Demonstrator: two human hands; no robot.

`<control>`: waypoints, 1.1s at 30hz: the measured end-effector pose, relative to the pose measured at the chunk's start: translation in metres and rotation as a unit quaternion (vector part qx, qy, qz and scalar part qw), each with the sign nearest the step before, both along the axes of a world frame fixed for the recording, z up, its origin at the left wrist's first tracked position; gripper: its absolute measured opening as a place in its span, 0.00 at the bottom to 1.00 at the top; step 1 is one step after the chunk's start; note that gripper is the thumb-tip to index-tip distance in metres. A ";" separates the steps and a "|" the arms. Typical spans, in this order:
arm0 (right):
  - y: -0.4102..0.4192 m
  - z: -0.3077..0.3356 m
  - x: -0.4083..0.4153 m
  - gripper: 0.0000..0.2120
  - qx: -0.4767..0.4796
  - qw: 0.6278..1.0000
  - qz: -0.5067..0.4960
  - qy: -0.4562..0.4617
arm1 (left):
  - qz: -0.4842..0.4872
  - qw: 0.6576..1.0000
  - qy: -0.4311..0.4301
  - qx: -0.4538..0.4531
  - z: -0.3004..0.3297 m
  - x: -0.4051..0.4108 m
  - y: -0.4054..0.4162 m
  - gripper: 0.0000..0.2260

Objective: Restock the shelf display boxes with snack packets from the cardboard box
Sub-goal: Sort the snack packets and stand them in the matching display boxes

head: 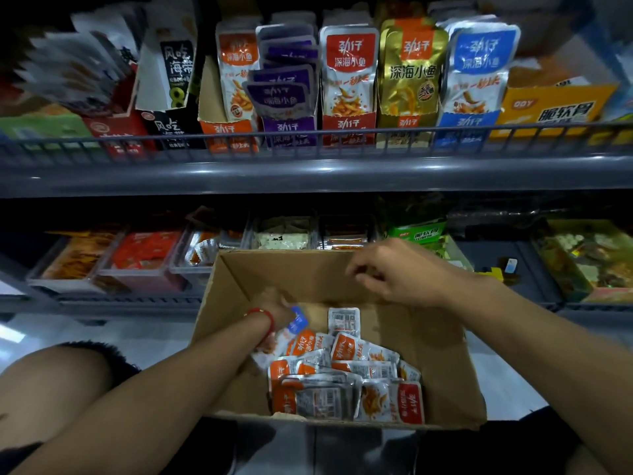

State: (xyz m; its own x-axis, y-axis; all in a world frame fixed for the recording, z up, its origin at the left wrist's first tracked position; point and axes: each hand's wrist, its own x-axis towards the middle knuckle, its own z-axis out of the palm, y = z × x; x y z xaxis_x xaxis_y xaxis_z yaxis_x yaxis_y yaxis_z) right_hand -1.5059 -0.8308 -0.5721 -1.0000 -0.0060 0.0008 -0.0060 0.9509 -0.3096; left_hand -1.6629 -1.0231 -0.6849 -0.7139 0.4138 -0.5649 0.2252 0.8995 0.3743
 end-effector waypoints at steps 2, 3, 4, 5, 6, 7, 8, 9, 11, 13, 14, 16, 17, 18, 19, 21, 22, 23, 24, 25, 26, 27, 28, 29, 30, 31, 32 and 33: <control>0.000 -0.003 -0.002 0.11 -0.015 1.000 -0.013 -0.022 | 0.040 0.992 -0.058 0.104 0.024 0.003 0.008 0.06; -0.001 -0.005 -0.003 0.13 -0.032 0.998 -0.027 -0.039 | 0.065 0.979 -0.108 0.160 0.033 0.008 0.007 0.07; -0.001 -0.006 -0.003 0.16 -0.058 0.995 -0.046 -0.061 | 0.081 0.962 -0.151 0.212 0.043 0.013 0.008 0.07; -0.002 -0.007 -0.003 0.20 -0.091 0.990 -0.069 -0.083 | 0.088 0.943 -0.191 0.259 0.051 0.019 0.007 0.08; -0.002 -0.007 -0.002 0.22 -0.128 0.983 -0.091 -0.098 | 0.088 0.923 -0.223 0.300 0.060 0.026 0.008 0.09; -0.002 -0.007 -0.001 0.21 -0.165 0.975 -0.111 -0.100 | 0.085 0.901 -0.250 0.345 0.074 0.034 0.010 0.10; -0.003 -0.005 0.001 0.18 -0.200 0.968 -0.127 -0.087 | 0.089 0.880 -0.265 0.384 0.085 0.040 0.012 0.10; -0.002 -0.003 0.003 0.13 -0.235 0.959 -0.143 -0.064 | 0.099 0.863 -0.271 0.414 0.092 0.045 0.013 0.10; -0.002 0.004 0.006 0.06 -0.302 0.937 -0.174 -0.011 | 0.120 0.838 -0.285 0.450 0.101 0.049 0.014 0.12; 0.001 0.010 0.011 0.05 -0.353 0.911 -0.213 0.038 | 0.121 0.829 -0.294 0.460 0.107 0.050 0.013 0.13; 0.004 0.011 0.014 0.06 -0.371 0.896 -0.238 0.058 | 0.111 0.835 -0.293 0.453 0.108 0.051 0.013 0.13; 0.010 0.014 0.020 0.07 -0.406 0.864 -0.287 0.082 | 0.110 0.836 -0.301 0.446 0.111 0.054 0.013 0.12; 0.012 0.015 0.023 0.07 -0.429 0.847 -0.303 0.084 | 0.120 0.825 -0.308 0.458 0.111 0.056 0.013 0.12; 0.014 0.016 0.026 0.07 -0.455 0.830 -0.311 0.083 | 0.127 0.815 -0.311 0.473 0.112 0.057 0.013 0.12; 0.014 0.018 0.029 0.07 -0.479 0.814 -0.318 0.083 | 0.130 0.804 -0.314 0.488 0.114 0.059 0.013 0.14; 0.015 0.022 0.033 0.07 -0.515 0.787 -0.331 0.082 | 0.127 0.785 -0.316 0.517 0.119 0.061 0.014 0.18; 0.015 0.024 0.034 0.08 -0.528 0.776 -0.336 0.081 | 0.129 0.775 -0.315 0.532 0.121 0.062 0.015 0.19; 0.015 0.026 0.034 0.09 -0.536 0.767 -0.342 0.081 | 0.137 0.763 -0.314 0.548 0.124 0.062 0.016 0.20; 0.015 0.028 0.034 0.10 -0.540 0.762 -0.347 0.083 | 0.147 0.753 -0.309 0.562 0.126 0.062 0.018 0.21; 0.015 0.029 0.033 0.10 -0.541 0.759 -0.351 0.088 | 0.155 0.745 -0.306 0.572 0.129 0.062 0.019 0.22; 0.014 0.031 0.032 0.11 -0.542 0.756 -0.354 0.094 | 0.159 0.742 -0.302 0.577 0.130 0.062 0.019 0.22; 0.014 0.033 0.032 0.11 -0.545 0.752 -0.356 0.100 | 0.160 0.740 -0.304 0.578 0.132 0.062 0.020 0.22; 0.014 0.035 0.031 0.11 -0.549 0.748 -0.358 0.107 | 0.159 0.740 -0.309 0.576 0.134 0.062 0.020 0.22; 0.014 0.037 0.032 0.11 -0.552 0.744 -0.360 0.115 | 0.159 0.737 -0.320 0.573 0.135 0.062 0.020 0.22; 0.015 0.039 0.032 0.10 -0.551 0.743 -0.361 0.122 | 0.159 0.731 -0.338 0.571 0.137 0.063 0.020 0.21; 0.017 0.041 0.033 0.09 -0.547 0.745 -0.360 0.129 | 0.161 0.722 -0.361 0.567 0.138 0.063 0.020 0.21; 0.019 0.042 0.034 0.09 -0.539 0.750 -0.358 0.138 | 0.160 0.716 -0.382 0.562 0.139 0.064 0.020 0.20; 0.021 0.043 0.035 0.08 -0.530 0.755 -0.356 0.148 | 0.157 0.713 -0.395 0.557 0.140 0.064 0.021 0.19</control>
